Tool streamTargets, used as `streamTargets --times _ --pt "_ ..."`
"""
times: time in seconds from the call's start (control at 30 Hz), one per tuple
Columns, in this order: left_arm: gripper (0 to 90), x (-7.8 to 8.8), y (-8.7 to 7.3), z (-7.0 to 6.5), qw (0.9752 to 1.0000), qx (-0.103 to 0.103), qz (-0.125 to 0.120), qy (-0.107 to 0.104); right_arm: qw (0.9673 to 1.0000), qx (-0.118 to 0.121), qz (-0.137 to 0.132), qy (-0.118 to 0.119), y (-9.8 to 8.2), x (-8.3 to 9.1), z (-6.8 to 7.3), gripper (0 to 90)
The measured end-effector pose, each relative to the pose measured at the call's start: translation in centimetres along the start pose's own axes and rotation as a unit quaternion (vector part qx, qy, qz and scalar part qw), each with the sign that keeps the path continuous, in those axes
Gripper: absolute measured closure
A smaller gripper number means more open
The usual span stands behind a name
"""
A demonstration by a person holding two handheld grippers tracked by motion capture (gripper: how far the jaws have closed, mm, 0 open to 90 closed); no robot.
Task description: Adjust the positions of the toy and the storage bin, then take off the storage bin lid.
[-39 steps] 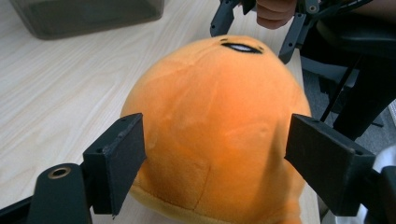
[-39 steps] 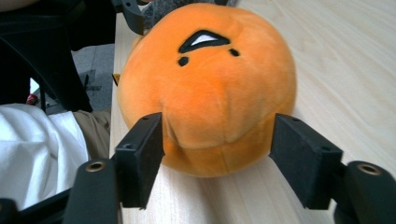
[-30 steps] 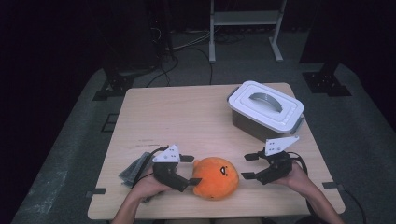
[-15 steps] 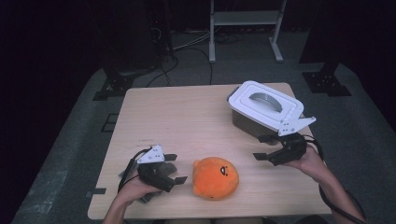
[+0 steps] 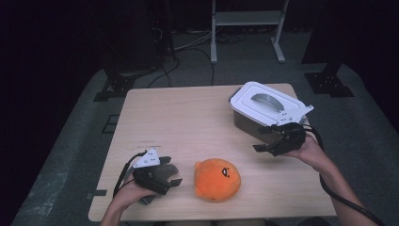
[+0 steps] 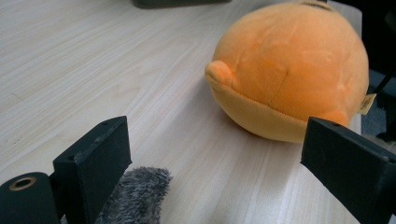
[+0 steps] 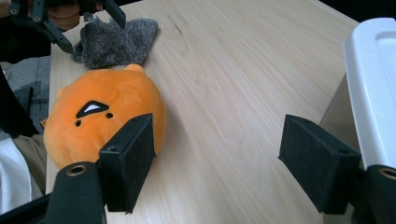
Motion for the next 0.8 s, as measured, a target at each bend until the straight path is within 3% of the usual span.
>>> streamTargets --times 0.23,0.8 --pt "7.3 -0.1 0.0 0.0 1.0000 0.002 -0.001 0.000 0.9999 0.009 0.005 0.007 0.7 -0.2 -0.1 25.2" --pt "5.5 0.0 -0.2 0.5 1.0000 0.007 -0.003 0.005 0.9998 0.014 0.009 -0.006 2.6 0.3 -2.2 24.0"
Point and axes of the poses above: each handheld gripper's, and its own axes: x roughly backward along the jaws, y roughly out of its top, z roughly to its left, the point moved 3 cm from there along -x, roughly forward along the jaws, and after that the axes turned 11 degrees about x, right-handed, at the moved point
